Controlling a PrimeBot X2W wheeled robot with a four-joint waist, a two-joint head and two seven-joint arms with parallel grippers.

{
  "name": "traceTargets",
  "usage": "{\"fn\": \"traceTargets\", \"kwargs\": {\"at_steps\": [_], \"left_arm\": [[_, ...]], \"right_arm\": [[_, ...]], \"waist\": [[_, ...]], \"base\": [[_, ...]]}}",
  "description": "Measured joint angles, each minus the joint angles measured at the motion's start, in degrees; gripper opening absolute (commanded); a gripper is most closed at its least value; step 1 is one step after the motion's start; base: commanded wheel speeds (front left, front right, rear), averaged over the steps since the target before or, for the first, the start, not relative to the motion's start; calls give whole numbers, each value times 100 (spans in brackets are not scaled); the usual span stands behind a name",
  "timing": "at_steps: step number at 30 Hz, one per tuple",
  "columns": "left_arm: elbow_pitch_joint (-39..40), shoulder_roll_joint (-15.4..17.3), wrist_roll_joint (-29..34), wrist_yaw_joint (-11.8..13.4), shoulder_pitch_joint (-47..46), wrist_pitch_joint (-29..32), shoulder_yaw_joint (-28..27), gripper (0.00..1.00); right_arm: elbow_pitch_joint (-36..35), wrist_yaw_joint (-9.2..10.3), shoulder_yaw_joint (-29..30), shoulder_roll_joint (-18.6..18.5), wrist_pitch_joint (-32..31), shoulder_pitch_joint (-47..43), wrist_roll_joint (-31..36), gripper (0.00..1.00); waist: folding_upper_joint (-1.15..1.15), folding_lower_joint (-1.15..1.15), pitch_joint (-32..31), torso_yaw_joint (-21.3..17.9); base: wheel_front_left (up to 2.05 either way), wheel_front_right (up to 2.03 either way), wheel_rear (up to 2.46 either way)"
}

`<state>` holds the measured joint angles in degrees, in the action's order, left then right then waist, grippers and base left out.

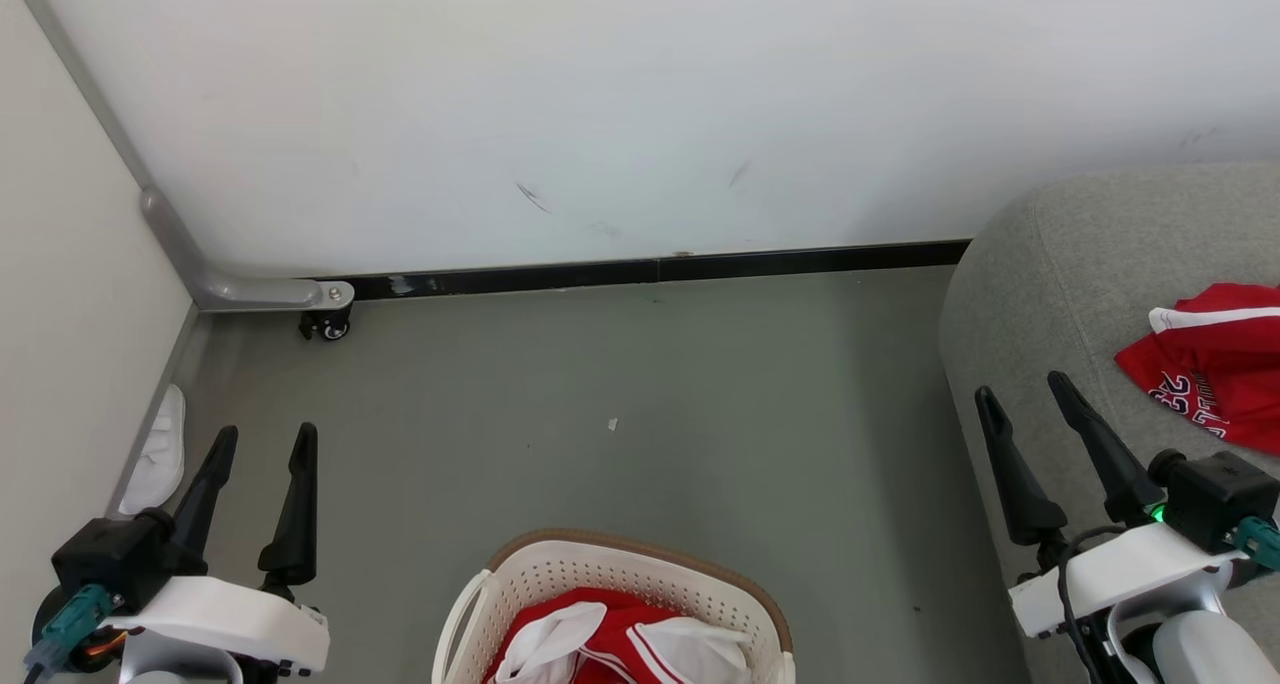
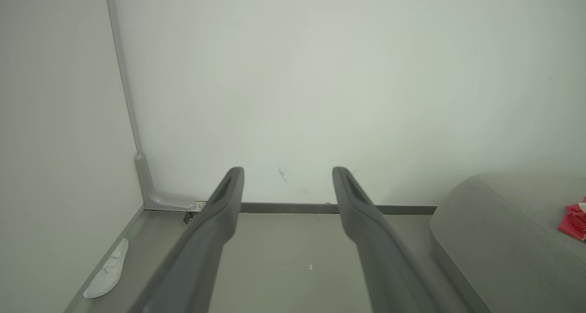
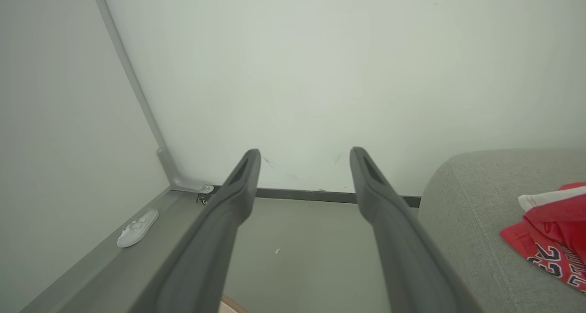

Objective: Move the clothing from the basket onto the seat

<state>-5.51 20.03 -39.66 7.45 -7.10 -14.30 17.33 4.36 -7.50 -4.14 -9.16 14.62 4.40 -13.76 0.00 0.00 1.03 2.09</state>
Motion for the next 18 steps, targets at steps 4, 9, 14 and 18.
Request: {"fn": "traceTargets", "kwargs": {"at_steps": [4,9,14,18], "left_arm": [[35,-34,55,-5,55,0,-51,100],[69,-130,58,-63,60,0,-140,100],[71,-171,137,-118,80,0,-191,100],[75,-183,232,-158,93,0,-227,100]], "right_arm": [[-55,0,1,34,1,-62,49,100],[-130,0,10,36,1,-65,88,100],[-188,0,26,38,1,-66,136,100],[-210,0,41,58,1,-70,142,100]], "waist": [[0,0,11,1],[0,0,11,-1],[0,0,6,-8],[0,0,9,-15]], "base": [[0,0,0],[0,0,0],[0,0,0],[0,0,0]]}}
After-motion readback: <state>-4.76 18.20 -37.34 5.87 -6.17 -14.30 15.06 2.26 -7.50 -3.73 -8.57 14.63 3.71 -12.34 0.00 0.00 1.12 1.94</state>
